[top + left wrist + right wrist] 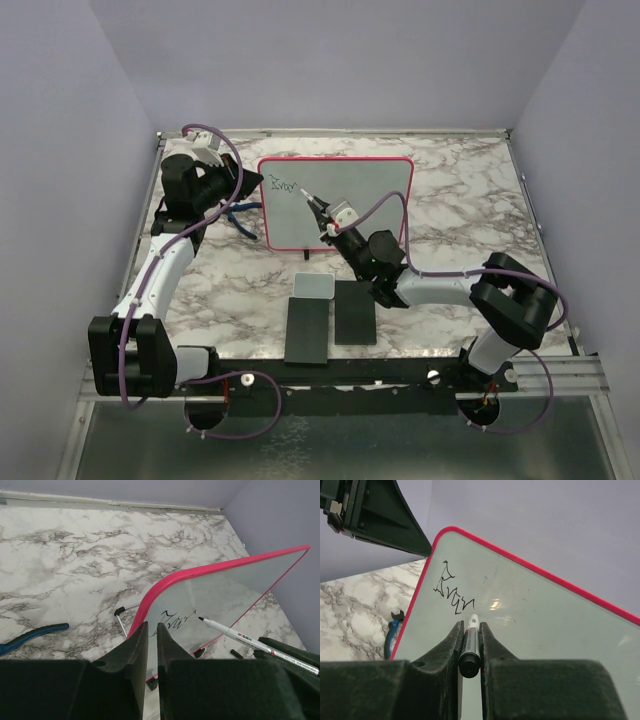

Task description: Write a sentence on the whiteboard

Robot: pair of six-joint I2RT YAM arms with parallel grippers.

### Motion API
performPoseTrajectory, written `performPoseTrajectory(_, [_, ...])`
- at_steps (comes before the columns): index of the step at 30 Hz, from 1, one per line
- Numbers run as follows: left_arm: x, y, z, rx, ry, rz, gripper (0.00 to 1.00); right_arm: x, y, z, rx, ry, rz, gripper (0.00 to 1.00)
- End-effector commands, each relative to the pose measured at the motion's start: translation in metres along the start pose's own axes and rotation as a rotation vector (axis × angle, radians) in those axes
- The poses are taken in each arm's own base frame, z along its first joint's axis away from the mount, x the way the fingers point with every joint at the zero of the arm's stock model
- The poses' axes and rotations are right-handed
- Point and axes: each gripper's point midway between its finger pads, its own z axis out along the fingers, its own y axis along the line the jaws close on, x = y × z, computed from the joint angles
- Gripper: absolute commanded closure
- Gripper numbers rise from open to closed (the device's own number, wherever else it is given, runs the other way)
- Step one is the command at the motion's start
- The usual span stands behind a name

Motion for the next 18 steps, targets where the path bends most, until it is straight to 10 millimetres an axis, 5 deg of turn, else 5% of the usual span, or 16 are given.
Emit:
performPoseTrajectory(1, [-0.001, -0.003, -0.004, 0.004, -0.013, 0.016, 0.87, -0.018, 0.001, 0.008, 0.004, -0.056, 0.006, 0.99])
performPoseTrajectory(18, [-0.001, -0.003, -0.004, 0.003, -0.012, 0.015, 0.87, -0.006, 0.004, 0.009, 0.003, -0.025, 0.001, 0.99])
